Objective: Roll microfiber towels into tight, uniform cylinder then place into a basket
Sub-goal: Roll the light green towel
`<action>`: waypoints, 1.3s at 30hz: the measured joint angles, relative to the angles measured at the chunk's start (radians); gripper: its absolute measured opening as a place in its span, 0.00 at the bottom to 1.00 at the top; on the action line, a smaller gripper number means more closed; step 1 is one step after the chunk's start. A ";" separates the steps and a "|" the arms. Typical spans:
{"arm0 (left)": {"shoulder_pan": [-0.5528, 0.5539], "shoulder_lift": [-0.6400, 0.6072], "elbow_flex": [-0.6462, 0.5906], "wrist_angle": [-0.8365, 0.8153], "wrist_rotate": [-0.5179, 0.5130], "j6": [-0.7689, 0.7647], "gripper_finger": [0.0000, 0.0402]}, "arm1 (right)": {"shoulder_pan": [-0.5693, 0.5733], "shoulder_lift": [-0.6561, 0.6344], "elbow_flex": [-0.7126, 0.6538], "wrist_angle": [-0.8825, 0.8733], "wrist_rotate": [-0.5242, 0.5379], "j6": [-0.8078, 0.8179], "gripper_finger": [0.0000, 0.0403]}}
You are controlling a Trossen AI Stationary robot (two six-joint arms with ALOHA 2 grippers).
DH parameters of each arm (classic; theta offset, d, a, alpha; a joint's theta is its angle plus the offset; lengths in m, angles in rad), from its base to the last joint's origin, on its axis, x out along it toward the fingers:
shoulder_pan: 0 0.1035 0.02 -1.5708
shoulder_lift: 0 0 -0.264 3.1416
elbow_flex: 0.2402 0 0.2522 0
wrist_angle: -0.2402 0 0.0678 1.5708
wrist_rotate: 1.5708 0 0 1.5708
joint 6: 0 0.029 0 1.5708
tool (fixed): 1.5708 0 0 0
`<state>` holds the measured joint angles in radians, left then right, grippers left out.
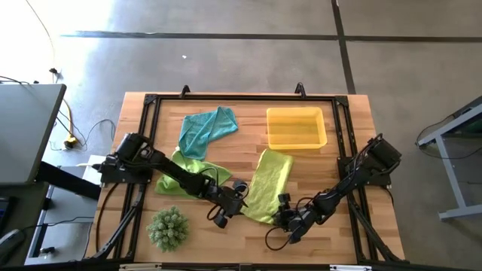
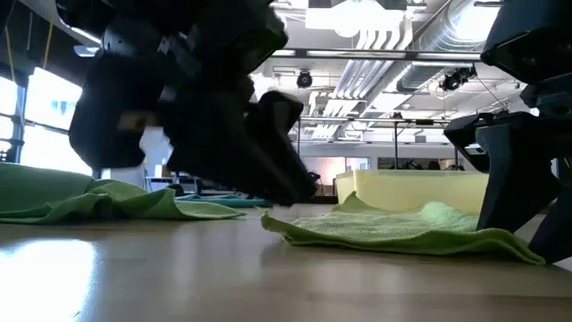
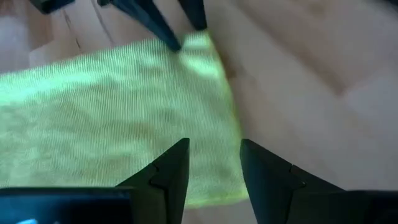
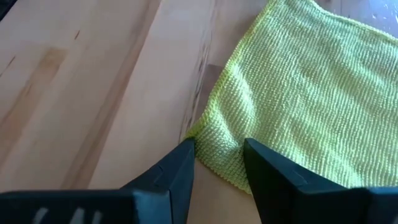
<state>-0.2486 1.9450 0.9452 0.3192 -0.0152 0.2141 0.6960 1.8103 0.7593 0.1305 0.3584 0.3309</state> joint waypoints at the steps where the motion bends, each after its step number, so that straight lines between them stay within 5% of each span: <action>1: -0.005 0.000 0.009 -0.002 0.012 -0.037 0.33 | 0.000 0.000 0.000 0.000 -0.001 -0.011 0.33; 6: -0.040 0.001 0.037 -0.009 0.032 -0.148 0.33 | 0.000 0.000 0.000 -0.001 -0.006 -0.057 0.33; 13: -0.060 0.001 0.038 -0.082 -0.035 0.095 0.33 | 0.005 -0.001 -0.002 0.013 -0.027 -0.047 0.33; 18: -0.048 0.003 0.038 -0.102 -0.129 0.136 0.33 | 0.022 0.001 -0.003 0.014 -0.006 -0.031 0.33; 31: -0.062 0.067 0.042 -0.059 -0.111 0.085 0.33 | 0.024 0.001 -0.003 0.025 -0.007 -0.017 0.33; 39: -0.026 0.069 0.042 -0.081 -0.074 -0.118 0.32 | 0.024 0.001 -0.003 0.030 -0.006 -0.013 0.33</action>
<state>-0.2744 2.0136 0.9870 0.2382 -0.0891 0.0965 0.7197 1.8114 0.7559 0.1608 0.3527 0.3175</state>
